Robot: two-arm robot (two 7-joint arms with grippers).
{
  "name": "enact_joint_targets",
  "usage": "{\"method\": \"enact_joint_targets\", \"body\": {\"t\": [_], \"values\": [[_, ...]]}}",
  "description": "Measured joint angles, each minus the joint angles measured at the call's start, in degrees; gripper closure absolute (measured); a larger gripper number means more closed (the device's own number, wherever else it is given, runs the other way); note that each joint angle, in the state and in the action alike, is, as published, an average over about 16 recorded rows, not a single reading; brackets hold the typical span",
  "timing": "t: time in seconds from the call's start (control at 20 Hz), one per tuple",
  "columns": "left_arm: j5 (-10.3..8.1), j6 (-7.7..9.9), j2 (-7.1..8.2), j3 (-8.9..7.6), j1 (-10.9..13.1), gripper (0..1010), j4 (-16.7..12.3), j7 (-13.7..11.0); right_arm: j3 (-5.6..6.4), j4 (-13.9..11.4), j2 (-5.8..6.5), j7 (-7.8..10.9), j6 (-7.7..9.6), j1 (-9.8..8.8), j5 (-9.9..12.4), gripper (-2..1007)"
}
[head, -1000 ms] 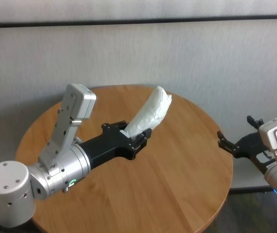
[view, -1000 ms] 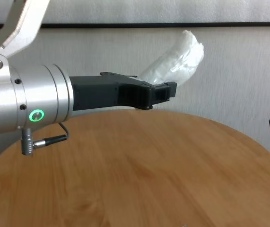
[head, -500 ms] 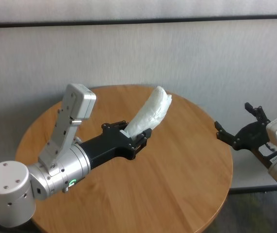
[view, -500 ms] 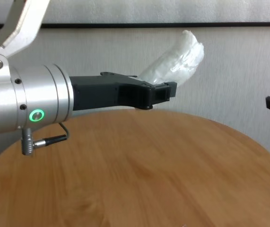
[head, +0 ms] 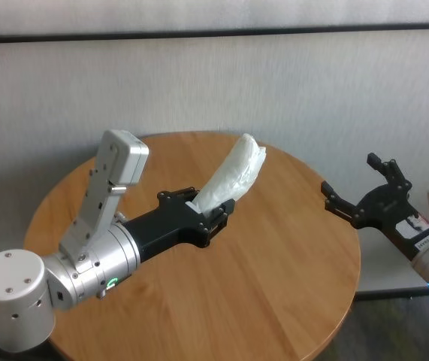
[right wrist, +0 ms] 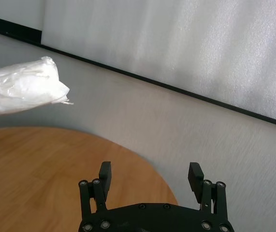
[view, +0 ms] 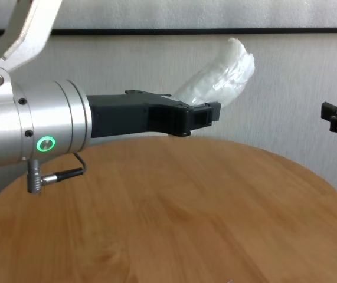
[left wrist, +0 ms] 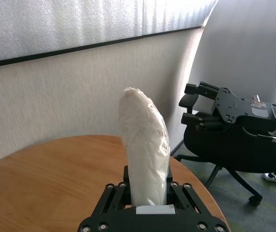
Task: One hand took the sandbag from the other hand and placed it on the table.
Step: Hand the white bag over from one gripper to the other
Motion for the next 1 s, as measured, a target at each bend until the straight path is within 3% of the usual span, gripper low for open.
{"method": "enact_joint_targets", "body": {"t": [0.5,0.75,1.0], "values": [[0.0,0.0,0.0,0.0,0.0,650,0.0,0.0,1.71,-0.1,-2.66,5.28,0.19,-0.51,6.8,4],[0.0,0.0,0.0,0.0,0.0,650,0.0,0.0,2.83,-0.8,-4.52,8.39,1.89,-1.06,12.3,4],[0.0,0.0,0.0,0.0,0.0,650,0.0,0.0,3.98,-2.1,-6.62,11.27,4.72,-1.86,18.6,4]]}}
